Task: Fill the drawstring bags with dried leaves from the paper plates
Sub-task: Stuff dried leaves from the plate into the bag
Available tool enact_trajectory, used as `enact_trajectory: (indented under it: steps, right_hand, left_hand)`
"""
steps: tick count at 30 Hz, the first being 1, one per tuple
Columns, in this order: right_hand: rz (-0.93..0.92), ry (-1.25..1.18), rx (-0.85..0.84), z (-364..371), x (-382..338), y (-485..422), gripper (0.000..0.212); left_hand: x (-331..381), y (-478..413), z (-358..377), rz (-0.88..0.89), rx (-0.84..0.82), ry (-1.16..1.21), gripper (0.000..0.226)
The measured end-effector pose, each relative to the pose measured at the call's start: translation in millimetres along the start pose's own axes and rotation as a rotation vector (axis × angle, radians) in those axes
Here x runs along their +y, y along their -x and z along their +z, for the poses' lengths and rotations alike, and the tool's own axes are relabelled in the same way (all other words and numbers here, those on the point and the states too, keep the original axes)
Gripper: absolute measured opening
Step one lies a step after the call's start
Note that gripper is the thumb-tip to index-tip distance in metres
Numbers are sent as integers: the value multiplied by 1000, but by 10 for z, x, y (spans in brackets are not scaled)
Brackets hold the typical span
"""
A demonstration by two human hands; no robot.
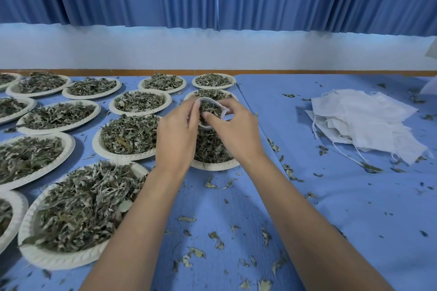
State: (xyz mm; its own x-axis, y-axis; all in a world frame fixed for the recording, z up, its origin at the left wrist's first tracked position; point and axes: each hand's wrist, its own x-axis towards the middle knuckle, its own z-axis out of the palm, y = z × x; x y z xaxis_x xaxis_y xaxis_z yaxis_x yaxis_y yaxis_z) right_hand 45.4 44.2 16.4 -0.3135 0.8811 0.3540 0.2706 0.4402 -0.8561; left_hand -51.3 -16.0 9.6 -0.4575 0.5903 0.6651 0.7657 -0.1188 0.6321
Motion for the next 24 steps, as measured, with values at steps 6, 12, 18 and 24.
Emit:
enact_trajectory:
  steps: [6,12,18,24]
  right_hand:
    - [71,-68,55,-2,-12,-60,19]
    - [94,-89,91,26,40,-65,17]
    - [214,-496,-126,-10,6,-75,25]
    - [149,-379,-138,-179,104,-111,13]
  left_hand:
    - [42,69,12,92,-12,82,24]
    - [41,110,55,86,2,60,22]
    - [-18,15,36,-155,19,101,24]
    - [-30,-65,-18,-344,97,298,32]
